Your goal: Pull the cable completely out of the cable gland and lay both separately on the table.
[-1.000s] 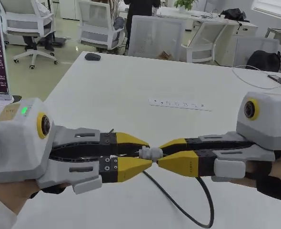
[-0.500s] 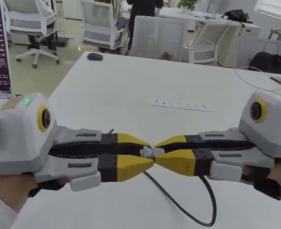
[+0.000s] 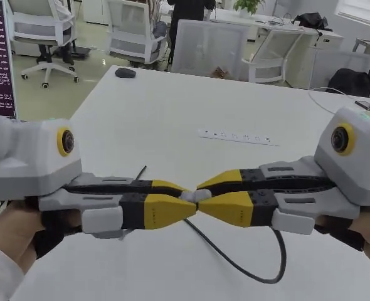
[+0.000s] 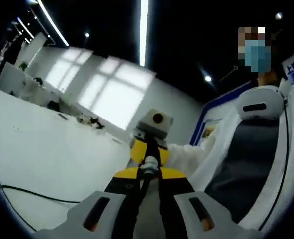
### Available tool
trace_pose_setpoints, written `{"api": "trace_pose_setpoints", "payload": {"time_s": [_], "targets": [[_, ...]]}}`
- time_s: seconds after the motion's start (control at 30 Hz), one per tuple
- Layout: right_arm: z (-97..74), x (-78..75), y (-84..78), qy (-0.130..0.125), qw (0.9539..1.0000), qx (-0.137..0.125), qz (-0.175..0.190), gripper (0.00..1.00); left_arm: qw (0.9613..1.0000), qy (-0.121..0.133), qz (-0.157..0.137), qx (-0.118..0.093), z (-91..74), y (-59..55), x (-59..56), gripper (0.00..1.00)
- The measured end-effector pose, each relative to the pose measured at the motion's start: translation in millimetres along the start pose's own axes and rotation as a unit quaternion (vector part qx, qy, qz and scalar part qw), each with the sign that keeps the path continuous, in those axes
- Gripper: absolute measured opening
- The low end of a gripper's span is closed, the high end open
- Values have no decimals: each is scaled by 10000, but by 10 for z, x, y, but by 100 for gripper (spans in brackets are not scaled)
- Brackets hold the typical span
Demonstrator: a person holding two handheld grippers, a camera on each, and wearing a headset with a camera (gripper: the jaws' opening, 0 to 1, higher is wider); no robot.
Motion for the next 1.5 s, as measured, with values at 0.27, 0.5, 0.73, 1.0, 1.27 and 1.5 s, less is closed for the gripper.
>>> {"api": "trace_pose_setpoints", "payload": {"time_s": [0.27,0.5,0.73,1.0,1.27,1.5], "targets": [[11,48,-4,180,9978,125,-626,9,9995,-165,-277,0,-9,-40,-16,14],[-25,-39,-39,-51,9999,117,32,12,9968,237,757,-29,2,-2,14,15],[-132,-228,-159,-190,9744,-300,2219,27,9576,977,2706,156,-2,40,25,15],[-139,-242,-221,-135,9657,-547,2533,17,9401,994,3240,372,29,16,20,15],[-116,-215,-222,-99,9719,-410,2315,13,9445,897,3135,404,43,12,29,15],[-68,-207,-188,-80,9858,-94,1676,12,9484,884,3016,416,22,29,48,15]]}}
Point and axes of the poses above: the centre of the closed fingertips' face, and the gripper's own axes: z roughly forward along the fingers, x roughly to its left, y roughly out of its top, the point moved 6 cm from there along -z, roughly backward along the fingers
